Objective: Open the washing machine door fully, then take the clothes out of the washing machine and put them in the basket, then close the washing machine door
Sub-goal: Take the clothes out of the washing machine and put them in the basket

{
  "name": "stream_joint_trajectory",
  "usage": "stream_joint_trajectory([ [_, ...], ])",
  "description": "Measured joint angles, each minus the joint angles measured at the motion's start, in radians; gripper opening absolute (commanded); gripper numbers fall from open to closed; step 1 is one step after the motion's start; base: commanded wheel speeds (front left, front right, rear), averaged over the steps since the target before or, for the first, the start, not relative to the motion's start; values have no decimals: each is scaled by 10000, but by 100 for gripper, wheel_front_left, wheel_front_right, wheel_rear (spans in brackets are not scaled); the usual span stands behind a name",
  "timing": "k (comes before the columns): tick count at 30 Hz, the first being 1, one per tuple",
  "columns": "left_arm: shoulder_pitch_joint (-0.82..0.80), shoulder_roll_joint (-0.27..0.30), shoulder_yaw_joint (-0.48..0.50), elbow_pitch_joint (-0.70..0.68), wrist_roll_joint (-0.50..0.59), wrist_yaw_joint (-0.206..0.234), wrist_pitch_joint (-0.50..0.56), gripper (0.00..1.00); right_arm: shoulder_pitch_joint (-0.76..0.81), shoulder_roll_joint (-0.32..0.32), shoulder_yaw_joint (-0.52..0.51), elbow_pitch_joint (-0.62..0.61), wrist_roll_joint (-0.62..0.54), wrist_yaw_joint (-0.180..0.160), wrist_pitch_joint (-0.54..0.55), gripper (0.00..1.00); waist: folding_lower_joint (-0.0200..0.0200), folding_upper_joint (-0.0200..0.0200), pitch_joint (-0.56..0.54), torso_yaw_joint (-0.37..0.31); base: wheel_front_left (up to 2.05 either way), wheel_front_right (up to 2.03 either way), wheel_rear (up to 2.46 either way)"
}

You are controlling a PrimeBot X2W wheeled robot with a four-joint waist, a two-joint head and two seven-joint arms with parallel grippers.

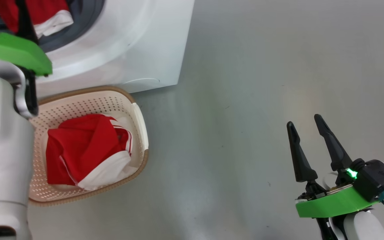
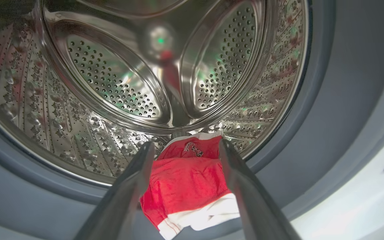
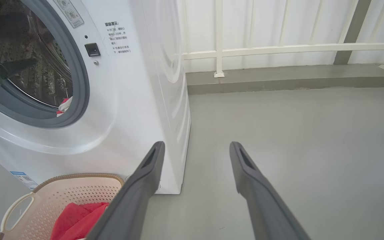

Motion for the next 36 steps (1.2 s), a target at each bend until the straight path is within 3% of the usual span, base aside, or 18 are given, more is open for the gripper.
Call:
stream_joint_trajectory([
  [17, -1810, 583, -21, 2637, -38, -25, 107, 100, -120, 0, 570, 316, 0, 0, 0, 100, 0, 0, 245, -779, 0, 0, 0],
  [22, -2137, 627, 29, 2963, -173, -190, 472, 100, -151, 4, 623, 324, 0, 0, 0, 100, 0, 0, 389, -932, 0, 0, 0],
  [36, -2480, 959, -61, 3329, -257, -42, 1147, 100, -291, 4, 809, 343, 4, 0, 0, 100, 1, 0, 957, -1230, 0, 0, 0],
])
